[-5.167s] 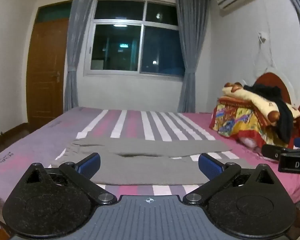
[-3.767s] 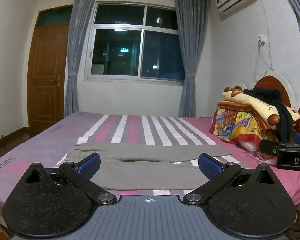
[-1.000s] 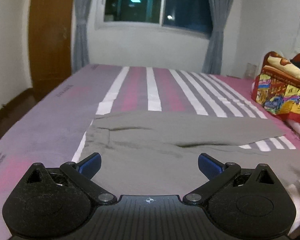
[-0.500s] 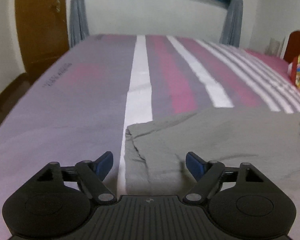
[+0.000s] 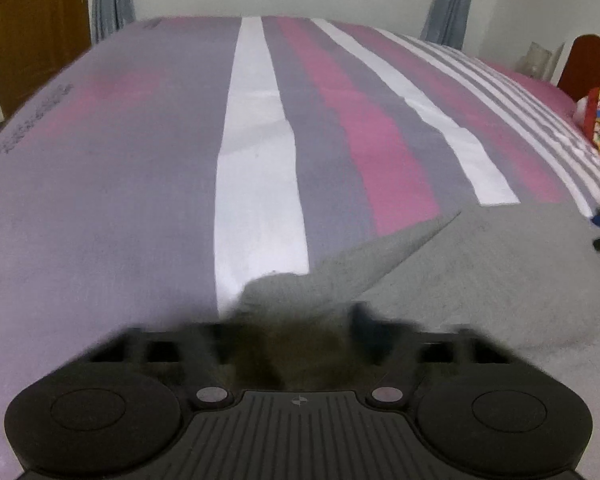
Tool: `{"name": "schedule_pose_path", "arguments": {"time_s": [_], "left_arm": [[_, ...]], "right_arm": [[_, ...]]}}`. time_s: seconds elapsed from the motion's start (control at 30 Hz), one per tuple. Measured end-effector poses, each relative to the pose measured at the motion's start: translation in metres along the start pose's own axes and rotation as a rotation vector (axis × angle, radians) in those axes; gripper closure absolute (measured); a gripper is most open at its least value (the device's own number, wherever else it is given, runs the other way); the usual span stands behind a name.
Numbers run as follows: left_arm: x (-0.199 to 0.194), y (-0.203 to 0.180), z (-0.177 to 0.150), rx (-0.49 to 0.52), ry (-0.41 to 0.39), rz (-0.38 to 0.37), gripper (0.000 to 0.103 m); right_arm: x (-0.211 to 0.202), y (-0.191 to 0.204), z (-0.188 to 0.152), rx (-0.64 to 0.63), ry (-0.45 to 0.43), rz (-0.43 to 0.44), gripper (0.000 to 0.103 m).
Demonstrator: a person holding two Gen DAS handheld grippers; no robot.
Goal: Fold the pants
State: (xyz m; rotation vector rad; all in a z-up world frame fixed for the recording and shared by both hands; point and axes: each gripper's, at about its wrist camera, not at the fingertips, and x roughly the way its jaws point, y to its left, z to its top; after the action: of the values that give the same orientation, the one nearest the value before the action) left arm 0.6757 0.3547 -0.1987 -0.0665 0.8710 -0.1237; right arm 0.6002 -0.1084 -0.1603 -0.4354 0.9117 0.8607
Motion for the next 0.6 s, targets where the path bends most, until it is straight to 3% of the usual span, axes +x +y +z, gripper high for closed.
{"name": "schedule_pose_path", "arguments": {"time_s": [0.03,0.13,0.3,0.4,0.5,0.6], "left_arm": [[-0.002,-0.005,0.000,0.008,-0.006,0.008,0.081],[-0.022,-0.020,-0.004,0.055,-0.070,0.041,0.085],[-0.107,-0.023,-0.022,0.056,-0.287,-0.046,0.085],[-0.157,-0.026,-0.042,0.075,-0.366,-0.095,0.085],[-0.204,-0.027,-0.080,0.118,-0.378,-0.093,0.085],[-0.228,-0.034,-0.121,0.134,-0.327,-0.088,0.085]], "right_arm": [[-0.004,0.003,0.000,-0.011,0.009,-0.017,0.093],[-0.037,0.018,-0.003,-0.043,-0.043,-0.089,0.096],[-0.133,0.066,-0.020,-0.133,-0.216,-0.216,0.096],[-0.192,0.106,-0.049,-0.197,-0.282,-0.258,0.100],[-0.229,0.147,-0.077,-0.229,-0.329,-0.286,0.103],[-0.246,0.182,-0.110,-0.198,-0.325,-0.270,0.103]]}}
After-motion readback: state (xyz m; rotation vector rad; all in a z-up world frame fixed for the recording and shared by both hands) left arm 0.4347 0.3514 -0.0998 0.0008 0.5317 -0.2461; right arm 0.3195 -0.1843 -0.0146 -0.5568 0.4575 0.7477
